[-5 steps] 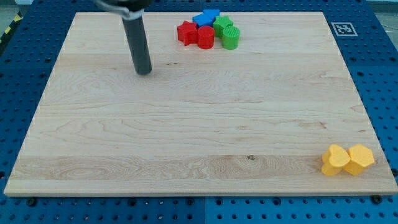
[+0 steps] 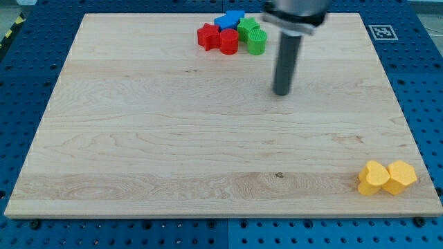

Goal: Move the yellow hexagon towards the top right corner

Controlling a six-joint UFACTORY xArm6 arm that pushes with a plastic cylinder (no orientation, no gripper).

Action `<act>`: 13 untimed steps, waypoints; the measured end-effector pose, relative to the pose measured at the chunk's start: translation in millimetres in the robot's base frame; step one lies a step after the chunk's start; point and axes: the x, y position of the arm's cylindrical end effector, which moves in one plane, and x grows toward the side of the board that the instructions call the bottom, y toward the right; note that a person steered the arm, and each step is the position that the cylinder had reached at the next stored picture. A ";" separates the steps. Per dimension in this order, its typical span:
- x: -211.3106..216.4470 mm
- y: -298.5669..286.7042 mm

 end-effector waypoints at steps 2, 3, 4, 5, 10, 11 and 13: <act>0.0 85.1; 0.1 107.8; 0.1 121.6; 0.1 131.1; 19.0 214.8; 22.6 216.2; 132.6 211.8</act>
